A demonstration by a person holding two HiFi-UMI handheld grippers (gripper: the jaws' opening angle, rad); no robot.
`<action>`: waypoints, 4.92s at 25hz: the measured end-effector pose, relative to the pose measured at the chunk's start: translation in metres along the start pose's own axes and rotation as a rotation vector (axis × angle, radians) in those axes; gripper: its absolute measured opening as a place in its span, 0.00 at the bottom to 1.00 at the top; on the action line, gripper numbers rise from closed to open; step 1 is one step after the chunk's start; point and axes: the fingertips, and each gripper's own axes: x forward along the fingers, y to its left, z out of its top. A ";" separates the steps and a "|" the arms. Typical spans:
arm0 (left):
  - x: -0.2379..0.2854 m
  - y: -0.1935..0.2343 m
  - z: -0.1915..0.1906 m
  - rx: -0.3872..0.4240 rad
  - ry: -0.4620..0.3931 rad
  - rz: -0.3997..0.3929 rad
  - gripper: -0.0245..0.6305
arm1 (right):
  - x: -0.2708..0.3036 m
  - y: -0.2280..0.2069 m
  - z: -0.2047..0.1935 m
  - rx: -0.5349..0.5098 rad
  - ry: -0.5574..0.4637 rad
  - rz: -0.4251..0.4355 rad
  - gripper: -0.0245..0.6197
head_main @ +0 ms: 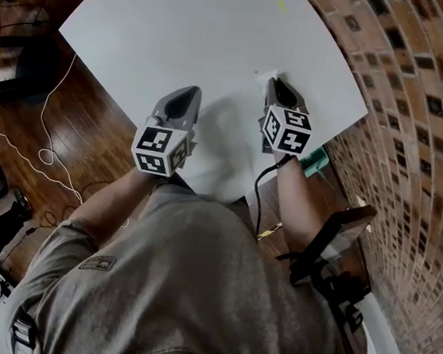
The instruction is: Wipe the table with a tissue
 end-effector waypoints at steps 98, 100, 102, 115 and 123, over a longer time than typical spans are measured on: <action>-0.045 0.003 -0.012 0.039 0.020 0.058 0.04 | 0.015 0.080 -0.037 -0.100 0.085 0.143 0.10; -0.044 0.001 -0.013 0.041 0.022 0.054 0.04 | 0.013 0.068 -0.036 -0.089 0.080 0.121 0.10; -0.042 -0.002 -0.013 0.047 0.025 0.048 0.04 | 0.010 0.053 -0.033 -0.073 0.072 0.091 0.10; -0.040 -0.016 -0.014 0.049 0.028 0.024 0.04 | -0.011 -0.017 -0.029 0.050 0.028 -0.051 0.10; -0.053 -0.022 -0.009 0.067 -0.014 -0.039 0.04 | -0.060 0.017 -0.017 0.063 -0.066 -0.048 0.10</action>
